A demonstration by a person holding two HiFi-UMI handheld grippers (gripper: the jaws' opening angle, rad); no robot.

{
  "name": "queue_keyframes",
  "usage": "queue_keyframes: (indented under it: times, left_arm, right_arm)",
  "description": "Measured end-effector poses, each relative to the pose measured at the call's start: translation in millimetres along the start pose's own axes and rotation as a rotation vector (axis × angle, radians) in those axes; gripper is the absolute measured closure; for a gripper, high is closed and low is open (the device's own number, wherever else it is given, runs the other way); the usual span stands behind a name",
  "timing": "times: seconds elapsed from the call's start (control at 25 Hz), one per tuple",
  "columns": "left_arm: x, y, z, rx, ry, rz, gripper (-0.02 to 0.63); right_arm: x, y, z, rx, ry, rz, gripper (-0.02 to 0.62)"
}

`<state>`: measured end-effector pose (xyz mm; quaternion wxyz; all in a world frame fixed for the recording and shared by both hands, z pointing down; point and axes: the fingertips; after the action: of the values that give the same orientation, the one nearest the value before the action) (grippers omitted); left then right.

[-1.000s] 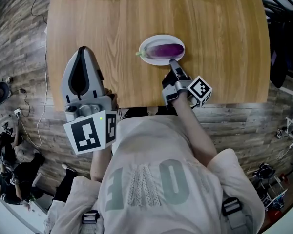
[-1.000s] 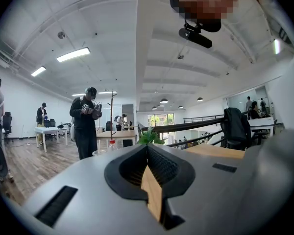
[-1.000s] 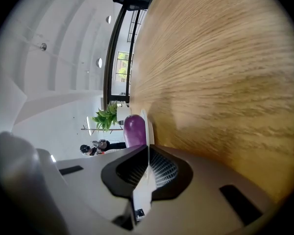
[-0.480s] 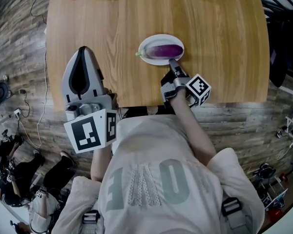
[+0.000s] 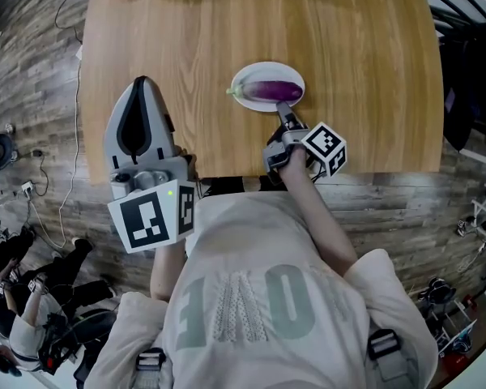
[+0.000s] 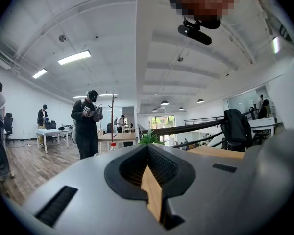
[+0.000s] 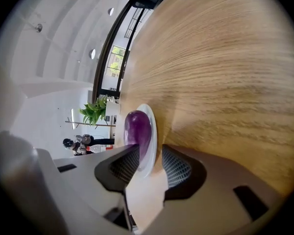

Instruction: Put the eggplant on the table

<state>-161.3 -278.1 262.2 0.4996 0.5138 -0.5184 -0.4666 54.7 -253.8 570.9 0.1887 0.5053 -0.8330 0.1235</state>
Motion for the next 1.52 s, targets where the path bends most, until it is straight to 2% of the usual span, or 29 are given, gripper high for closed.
queue_keyframes:
  times: [0.2,0.36,0.48,0.6,0.76,0.92,1.08,1.2,1.24,1.36,1.52]
  left_arm:
    - [-3.4,-10.4,-1.4,-0.004,-0.002,-0.034,0.597]
    - [-11.4,-16.4,1.8,-0.009,0.002,-0.055,0.597]
    - [-10.9,-21.0,2.3,-0.011,0.009,-0.074,0.597]
    - [-9.0,-28.4,2.7,-0.012,0.013,-0.1,0.598]
    - [-11.4,-37.2,3.9,-0.012,0.012,-0.131,0.598]
    - [-17.0,-41.1,1.2,-0.012,0.017,-0.147,0.597]
    - [-20.9,-45.9,-3.3,-0.016,0.033,-0.165,0.597]
    - [-22.1,-47.3,-7.9,-0.011,0.06,-0.177,0.598]
    - [-22.8,-47.9,-9.2,-0.007,0.067,-0.18,0.597]
    - [-25.7,-50.0,-12.6,0.004,0.08,-0.194,0.598]
    - [-30.8,-51.1,-16.0,0.006,0.094,-0.209,0.598]
  right_arm:
    - [-10.6,-0.1,2.2,-0.01,0.042,-0.003,0.434]
    - [-35.1,-9.1,14.2,-0.15,0.108,-0.067,0.434]
    - [-51.5,-33.4,44.5,-0.324,0.123,-0.167,0.436]
    - [-70.5,-63.3,90.8,-0.564,0.113,-0.308,0.436]
    - [-98.4,-80.7,161.3,-0.875,0.04,-0.482,0.436]
    - [-122.5,-68.4,219.4,-1.143,-0.052,-0.593,0.436]
    - [-127.8,-34.3,253.0,-1.355,-0.159,-0.602,0.436]
    - [-117.6,-7.1,260.7,-1.468,-0.214,-0.527,0.437]
    - [-113.2,1.0,261.4,-1.494,-0.226,-0.495,0.448]
    - [-106.4,19.7,264.9,-1.557,-0.272,-0.439,0.538]
    - [-107.5,34.0,271.0,-1.558,-0.339,-0.391,0.575]
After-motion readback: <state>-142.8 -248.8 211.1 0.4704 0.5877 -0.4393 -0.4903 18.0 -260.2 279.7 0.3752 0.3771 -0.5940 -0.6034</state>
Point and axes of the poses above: the fingertips, and each gripper's own axes: x forward along the fingers, z to its left, y out of its underside, and after that the axes turned 5 degrees about -y, right-handed
